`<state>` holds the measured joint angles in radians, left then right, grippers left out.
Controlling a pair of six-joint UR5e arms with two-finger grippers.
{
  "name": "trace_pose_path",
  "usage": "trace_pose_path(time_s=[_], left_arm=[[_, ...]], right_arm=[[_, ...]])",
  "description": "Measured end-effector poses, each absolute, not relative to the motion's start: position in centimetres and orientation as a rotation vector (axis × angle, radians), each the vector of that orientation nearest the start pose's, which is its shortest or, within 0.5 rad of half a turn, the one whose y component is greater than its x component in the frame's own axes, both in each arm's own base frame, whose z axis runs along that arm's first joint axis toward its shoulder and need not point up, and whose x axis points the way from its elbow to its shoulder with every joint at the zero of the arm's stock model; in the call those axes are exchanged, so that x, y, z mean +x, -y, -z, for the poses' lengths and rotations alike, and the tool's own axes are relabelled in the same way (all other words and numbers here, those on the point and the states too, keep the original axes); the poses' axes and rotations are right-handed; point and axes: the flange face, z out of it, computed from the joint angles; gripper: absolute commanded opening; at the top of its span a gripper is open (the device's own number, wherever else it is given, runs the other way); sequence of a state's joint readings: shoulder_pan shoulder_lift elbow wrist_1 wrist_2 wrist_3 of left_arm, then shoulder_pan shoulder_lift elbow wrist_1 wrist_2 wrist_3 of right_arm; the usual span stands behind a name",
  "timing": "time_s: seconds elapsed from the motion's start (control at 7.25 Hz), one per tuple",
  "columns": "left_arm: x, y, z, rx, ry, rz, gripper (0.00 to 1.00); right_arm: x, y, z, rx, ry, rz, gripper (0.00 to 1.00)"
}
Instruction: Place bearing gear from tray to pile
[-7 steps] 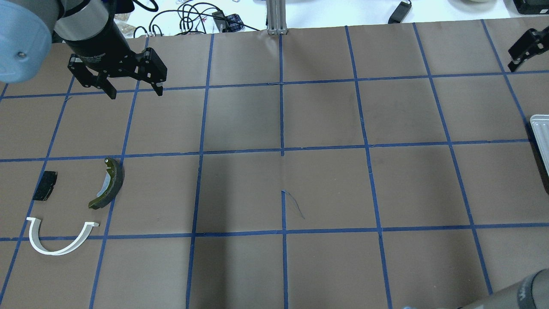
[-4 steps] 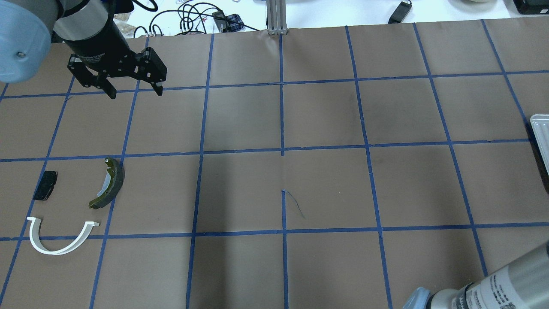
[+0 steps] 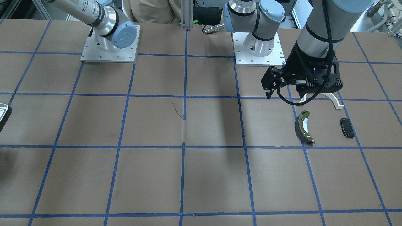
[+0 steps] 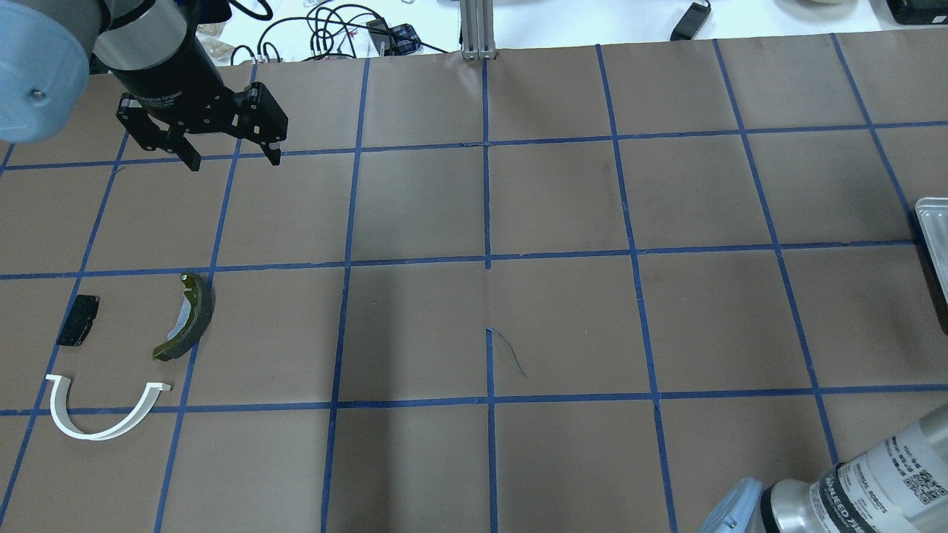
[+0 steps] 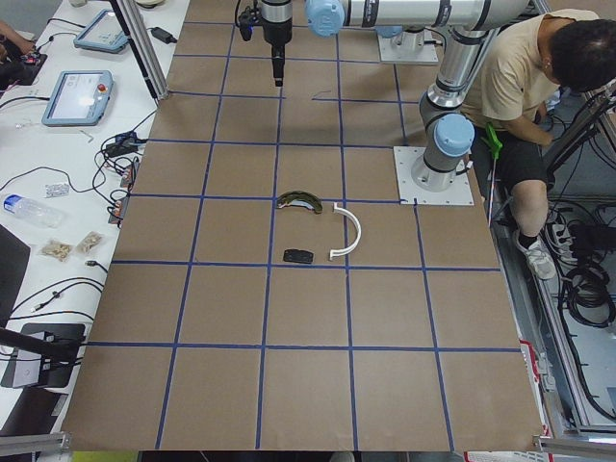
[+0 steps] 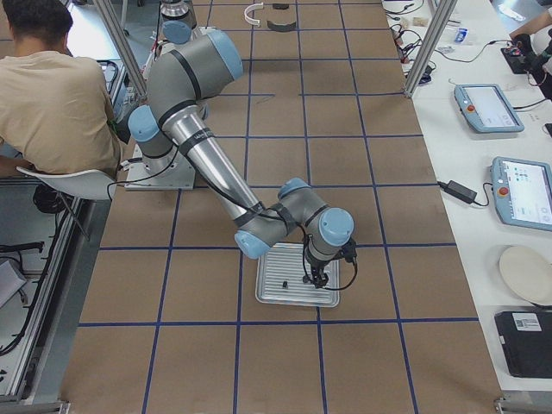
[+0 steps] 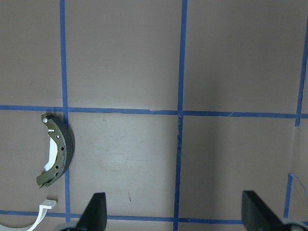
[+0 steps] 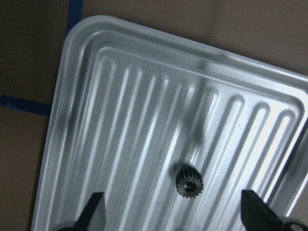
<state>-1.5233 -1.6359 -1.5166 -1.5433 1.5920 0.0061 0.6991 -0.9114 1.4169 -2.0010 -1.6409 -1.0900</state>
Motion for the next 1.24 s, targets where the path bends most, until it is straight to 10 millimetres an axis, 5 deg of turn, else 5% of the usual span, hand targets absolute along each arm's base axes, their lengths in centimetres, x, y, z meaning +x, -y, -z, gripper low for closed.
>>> trace_pose_path(time_s=[0.14,0.41,0.69,1.24], left_arm=[[-10.6,52.7,-48.4,-0.065,-3.119,0.025,1.00],[-10.6,52.7,-48.4,-0.065,-3.119,0.021,1.00],[-10.6,52.6,-48.1,-0.064,-3.120,0.013,1.00],[-10.7,52.6,-48.0,-0.061,-3.120,0.011,1.00]], right_arm=[[-45.2,54.3,-19.3,-0.349,-3.087,-0.166,0.82],[-45.2,54.1,-18.4,-0.357,-3.076,-0.173,0.73],[-45.4,54.3,-17.1,-0.367,-3.080,-0.169,0.44],[-45.6,54.4,-17.5,-0.376,-3.095,-0.162,0.29]])
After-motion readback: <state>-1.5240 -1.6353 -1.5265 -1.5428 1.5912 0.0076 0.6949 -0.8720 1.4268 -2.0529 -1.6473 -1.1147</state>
